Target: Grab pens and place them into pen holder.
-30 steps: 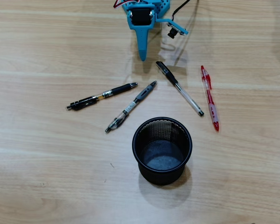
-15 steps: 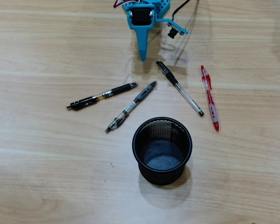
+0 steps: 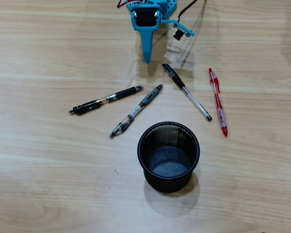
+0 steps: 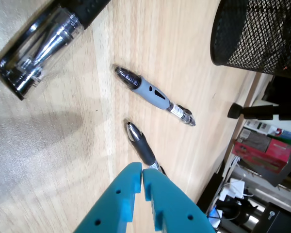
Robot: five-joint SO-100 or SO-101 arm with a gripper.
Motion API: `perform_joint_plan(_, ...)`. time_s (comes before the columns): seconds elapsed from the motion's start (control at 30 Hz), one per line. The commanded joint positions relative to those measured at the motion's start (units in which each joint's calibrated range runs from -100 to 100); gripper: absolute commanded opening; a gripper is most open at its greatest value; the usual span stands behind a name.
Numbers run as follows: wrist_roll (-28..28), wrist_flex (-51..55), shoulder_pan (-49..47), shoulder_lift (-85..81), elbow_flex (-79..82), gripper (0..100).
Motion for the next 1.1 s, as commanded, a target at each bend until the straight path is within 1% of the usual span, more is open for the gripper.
perform_joint_plan(0.0, -0.13, 0.12, 1.10, -0.59, 0.34, 2)
perform_joint_plan(0.53, -0.18, 0.21, 1.10, 0.51, -1.47, 2)
perform_joint_plan(0.67, -0.18, 0.03, 1.10, 6.28, -8.89, 2)
perform_joint_plan(0.9, -0.18, 0.76, 1.19, 25.73, -29.43, 2)
perform_joint_plan(1.07, -0.87, 0.85, 1.28, 36.26, -39.57, 2)
